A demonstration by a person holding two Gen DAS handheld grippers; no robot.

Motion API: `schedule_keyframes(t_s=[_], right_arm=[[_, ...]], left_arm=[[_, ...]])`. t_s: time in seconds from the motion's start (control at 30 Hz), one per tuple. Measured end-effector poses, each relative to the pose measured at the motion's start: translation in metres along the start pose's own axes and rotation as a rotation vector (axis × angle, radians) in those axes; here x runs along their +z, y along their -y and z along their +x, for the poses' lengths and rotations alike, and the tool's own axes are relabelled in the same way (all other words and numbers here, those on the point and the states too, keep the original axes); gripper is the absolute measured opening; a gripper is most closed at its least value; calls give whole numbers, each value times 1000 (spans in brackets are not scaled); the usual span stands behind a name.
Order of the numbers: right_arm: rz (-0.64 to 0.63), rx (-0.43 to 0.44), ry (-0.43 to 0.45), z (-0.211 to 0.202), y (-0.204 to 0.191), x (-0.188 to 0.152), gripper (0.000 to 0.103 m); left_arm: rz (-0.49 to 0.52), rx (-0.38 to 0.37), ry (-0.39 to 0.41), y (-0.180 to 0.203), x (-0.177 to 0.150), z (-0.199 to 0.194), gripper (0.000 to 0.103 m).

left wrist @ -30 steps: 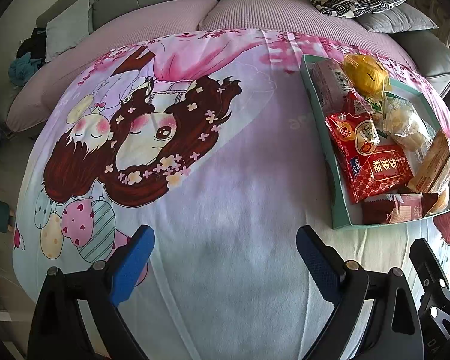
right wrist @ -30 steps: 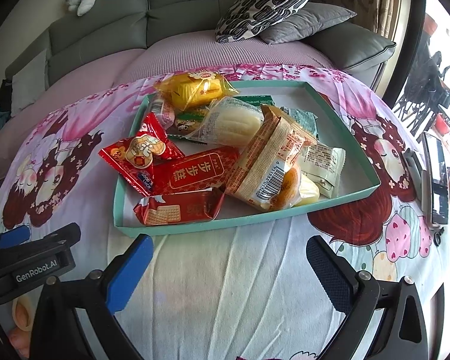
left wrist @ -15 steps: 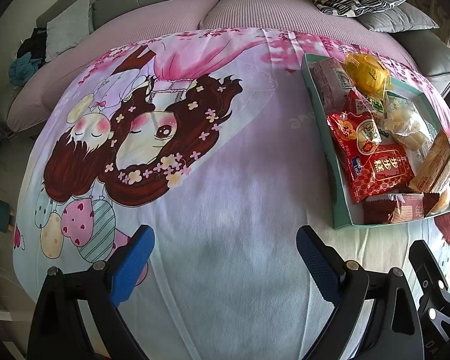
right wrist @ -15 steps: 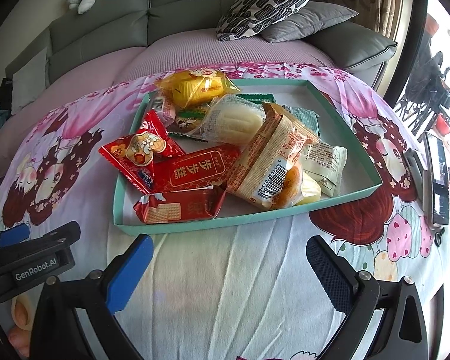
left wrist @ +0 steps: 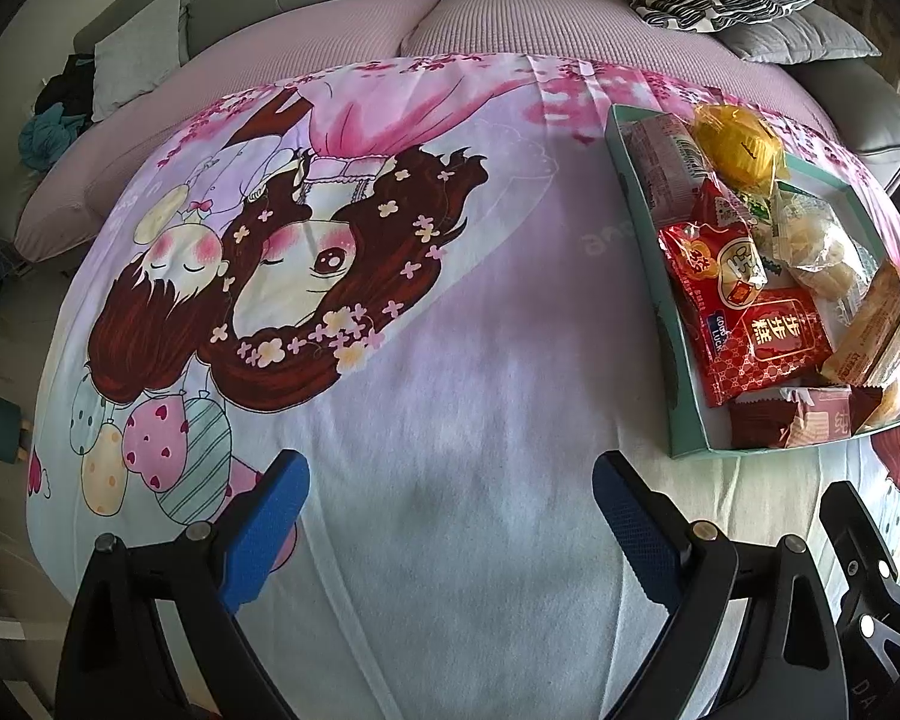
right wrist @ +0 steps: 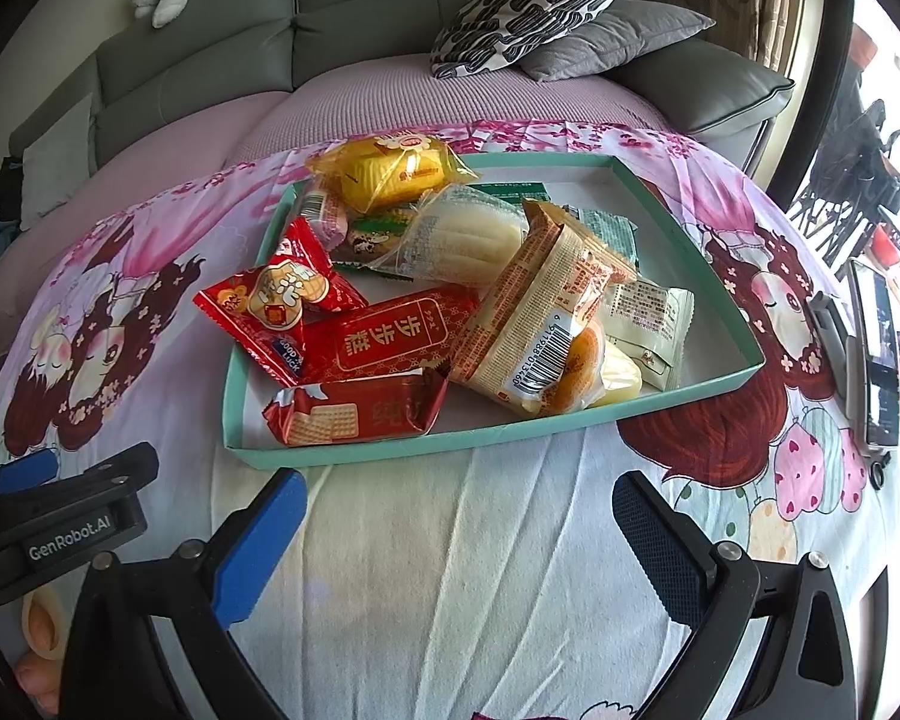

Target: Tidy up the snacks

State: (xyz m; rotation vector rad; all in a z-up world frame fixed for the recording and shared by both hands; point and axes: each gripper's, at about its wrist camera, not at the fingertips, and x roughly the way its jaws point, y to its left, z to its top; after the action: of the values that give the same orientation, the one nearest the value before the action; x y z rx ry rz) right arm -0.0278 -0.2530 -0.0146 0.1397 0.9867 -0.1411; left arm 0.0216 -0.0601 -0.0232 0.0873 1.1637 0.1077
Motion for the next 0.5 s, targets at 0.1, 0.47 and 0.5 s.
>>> schedule_keyframes(t_s=[0.1, 0.47, 0.5], right_arm=[[1, 1, -2, 1, 0, 0, 103], [5, 1, -9, 2, 1, -1, 103], [6, 1, -9, 2, 2, -1, 103]], left_arm=[[1, 2, -3, 0, 1, 1, 96], [-15, 5, -12, -1, 2, 2, 96], [-21, 5, -14, -2, 2, 2, 96]])
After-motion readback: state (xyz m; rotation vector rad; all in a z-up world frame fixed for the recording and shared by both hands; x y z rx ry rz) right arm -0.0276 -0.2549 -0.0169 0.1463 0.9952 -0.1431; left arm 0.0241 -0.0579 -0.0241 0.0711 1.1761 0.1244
